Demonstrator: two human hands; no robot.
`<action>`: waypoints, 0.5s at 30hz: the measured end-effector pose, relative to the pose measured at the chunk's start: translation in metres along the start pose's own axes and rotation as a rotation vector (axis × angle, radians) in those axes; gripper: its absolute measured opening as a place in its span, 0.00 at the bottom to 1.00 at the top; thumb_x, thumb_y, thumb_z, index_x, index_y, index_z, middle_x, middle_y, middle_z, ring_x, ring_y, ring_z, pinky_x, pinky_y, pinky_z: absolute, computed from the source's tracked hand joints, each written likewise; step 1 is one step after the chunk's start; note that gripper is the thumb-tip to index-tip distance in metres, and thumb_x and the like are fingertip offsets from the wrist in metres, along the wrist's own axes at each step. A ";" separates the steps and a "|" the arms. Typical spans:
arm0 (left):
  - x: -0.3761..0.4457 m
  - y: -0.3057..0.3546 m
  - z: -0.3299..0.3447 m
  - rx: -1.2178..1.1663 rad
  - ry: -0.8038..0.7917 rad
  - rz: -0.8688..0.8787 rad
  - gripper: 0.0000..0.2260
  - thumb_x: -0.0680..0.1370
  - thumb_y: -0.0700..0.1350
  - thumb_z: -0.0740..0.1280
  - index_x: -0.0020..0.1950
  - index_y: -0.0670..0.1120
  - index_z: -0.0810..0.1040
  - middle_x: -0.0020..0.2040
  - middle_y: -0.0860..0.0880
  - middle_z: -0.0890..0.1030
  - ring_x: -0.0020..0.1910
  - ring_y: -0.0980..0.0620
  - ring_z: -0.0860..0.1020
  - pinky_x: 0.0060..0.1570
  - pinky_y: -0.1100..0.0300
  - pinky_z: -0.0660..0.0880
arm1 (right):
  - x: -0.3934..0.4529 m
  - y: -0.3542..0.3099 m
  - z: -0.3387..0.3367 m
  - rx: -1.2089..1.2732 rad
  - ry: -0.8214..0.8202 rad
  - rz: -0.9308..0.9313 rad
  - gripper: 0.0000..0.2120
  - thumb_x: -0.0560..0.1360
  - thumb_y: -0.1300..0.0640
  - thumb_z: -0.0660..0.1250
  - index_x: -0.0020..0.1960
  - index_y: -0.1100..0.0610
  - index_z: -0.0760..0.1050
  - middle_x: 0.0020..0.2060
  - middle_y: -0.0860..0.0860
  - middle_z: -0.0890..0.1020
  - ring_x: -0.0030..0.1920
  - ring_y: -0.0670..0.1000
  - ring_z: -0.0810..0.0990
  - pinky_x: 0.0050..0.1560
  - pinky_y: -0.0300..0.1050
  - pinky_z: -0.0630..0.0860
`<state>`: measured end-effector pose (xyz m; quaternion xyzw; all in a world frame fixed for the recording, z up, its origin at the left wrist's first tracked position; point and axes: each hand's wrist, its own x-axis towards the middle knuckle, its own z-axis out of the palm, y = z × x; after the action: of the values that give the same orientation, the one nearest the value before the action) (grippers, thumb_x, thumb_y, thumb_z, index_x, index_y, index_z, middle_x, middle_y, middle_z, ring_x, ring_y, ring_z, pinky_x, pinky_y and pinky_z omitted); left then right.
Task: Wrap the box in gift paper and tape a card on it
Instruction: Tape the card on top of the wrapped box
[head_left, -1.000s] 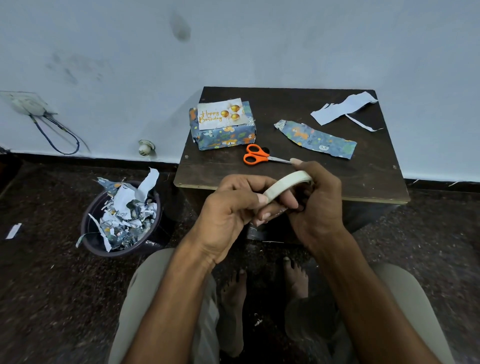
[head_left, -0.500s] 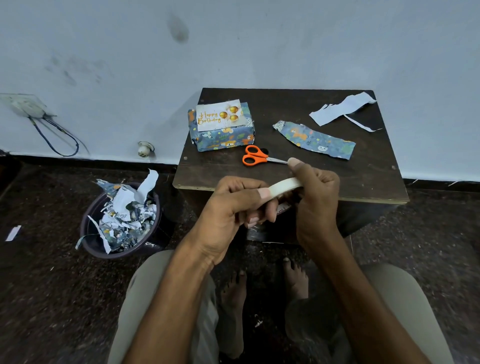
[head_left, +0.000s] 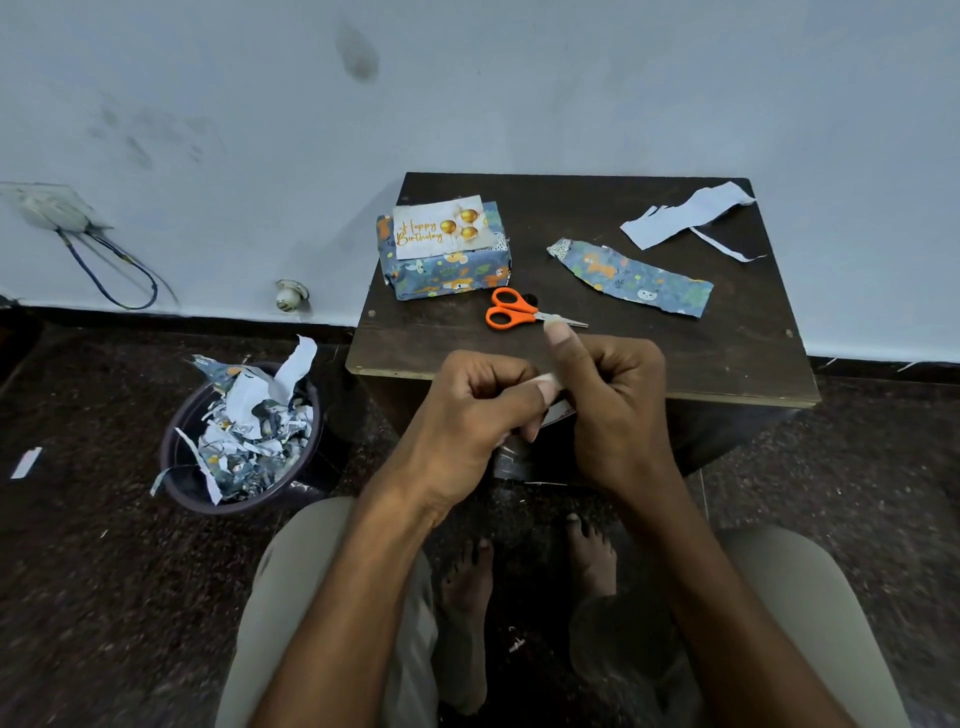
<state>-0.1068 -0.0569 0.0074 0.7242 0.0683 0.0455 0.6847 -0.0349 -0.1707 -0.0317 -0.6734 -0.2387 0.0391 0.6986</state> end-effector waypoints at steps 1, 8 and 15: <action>0.000 0.000 -0.001 -0.009 0.014 -0.006 0.16 0.74 0.43 0.64 0.26 0.43 0.72 0.22 0.55 0.68 0.24 0.58 0.63 0.28 0.67 0.59 | 0.000 0.000 0.000 -0.008 -0.011 -0.011 0.29 0.83 0.52 0.62 0.27 0.67 0.73 0.21 0.56 0.75 0.23 0.59 0.68 0.27 0.49 0.63; 0.001 -0.004 -0.008 -0.052 -0.003 -0.031 0.11 0.68 0.41 0.58 0.27 0.40 0.71 0.22 0.50 0.67 0.24 0.56 0.62 0.27 0.64 0.60 | 0.001 -0.003 -0.001 0.150 -0.158 -0.002 0.24 0.84 0.60 0.60 0.31 0.66 0.79 0.27 0.55 0.82 0.28 0.60 0.79 0.33 0.55 0.74; 0.003 -0.008 -0.006 0.008 0.142 0.025 0.11 0.70 0.40 0.60 0.29 0.37 0.73 0.24 0.48 0.64 0.26 0.56 0.62 0.29 0.65 0.61 | 0.005 0.009 -0.002 -0.031 0.006 -0.008 0.08 0.79 0.55 0.70 0.44 0.58 0.79 0.39 0.58 0.81 0.40 0.64 0.81 0.43 0.65 0.77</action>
<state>-0.1048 -0.0501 -0.0005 0.7229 0.1077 0.1049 0.6745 -0.0280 -0.1698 -0.0387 -0.6834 -0.2399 0.0306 0.6888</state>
